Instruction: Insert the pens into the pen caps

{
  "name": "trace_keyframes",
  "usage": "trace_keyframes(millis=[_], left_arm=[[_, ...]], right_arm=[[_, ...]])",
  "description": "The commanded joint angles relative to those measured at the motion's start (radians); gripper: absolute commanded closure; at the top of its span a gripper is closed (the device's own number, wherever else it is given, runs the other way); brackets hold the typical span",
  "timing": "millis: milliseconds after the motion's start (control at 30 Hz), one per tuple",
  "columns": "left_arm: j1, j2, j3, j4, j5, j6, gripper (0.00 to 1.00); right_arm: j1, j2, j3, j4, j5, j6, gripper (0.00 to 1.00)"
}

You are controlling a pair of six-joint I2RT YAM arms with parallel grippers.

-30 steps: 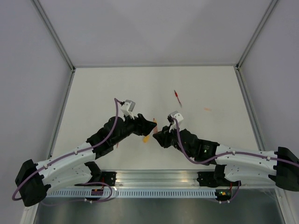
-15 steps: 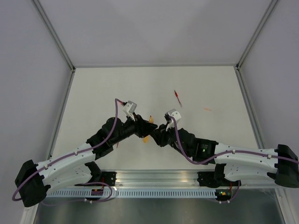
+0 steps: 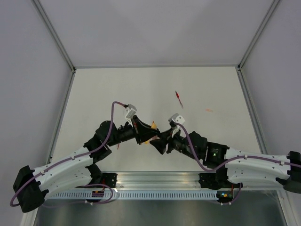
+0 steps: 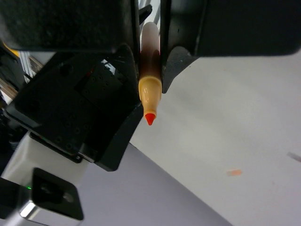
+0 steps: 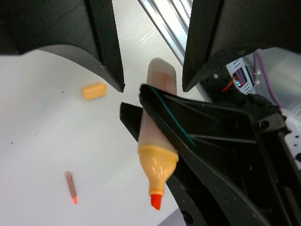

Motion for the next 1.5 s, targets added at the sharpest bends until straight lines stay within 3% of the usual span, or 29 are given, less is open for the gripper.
trace_keyframes(millis=[0,167,300,667,767,900,933,1033,1133,1467], left_arm=[[-0.004,-0.041,-0.024,0.155,0.158,0.01,0.98],[-0.004,-0.068,-0.061,0.232,0.233,-0.012,0.98],[-0.004,-0.067,-0.081,0.32,0.286,-0.048,0.98],[-0.005,-0.099,-0.113,0.376,0.302,-0.071,0.98],[-0.004,-0.107,-0.117,0.384,0.304,-0.076,0.98],[-0.004,-0.116,-0.125,0.393,0.299,-0.084,0.98],[-0.004,-0.119,-0.125,0.392,0.298,-0.084,0.97],[-0.004,-0.122,-0.124,0.392,0.299,-0.082,0.62],[-0.004,-0.119,-0.122,0.386,0.299,-0.075,0.48],[-0.004,-0.118,-0.122,0.38,0.293,-0.061,0.46]], right_arm=[[0.003,-0.117,-0.054,0.072,-0.143,-0.061,0.42],[0.003,-0.223,-0.131,0.172,-0.282,-0.093,0.5],[0.003,-0.215,-0.143,0.233,-0.396,-0.092,0.53],[0.003,-0.129,-0.171,0.388,-0.431,-0.038,0.65],[0.005,-0.134,-0.185,0.411,-0.43,-0.032,0.73],[0.005,-0.137,-0.185,0.416,-0.42,-0.024,1.0],[0.003,-0.142,-0.188,0.424,-0.42,-0.021,1.0],[0.005,-0.16,-0.186,0.427,-0.393,-0.015,1.0],[0.005,-0.18,-0.176,0.416,-0.353,-0.018,1.0],[0.003,-0.159,-0.134,0.373,-0.365,-0.007,1.0]])
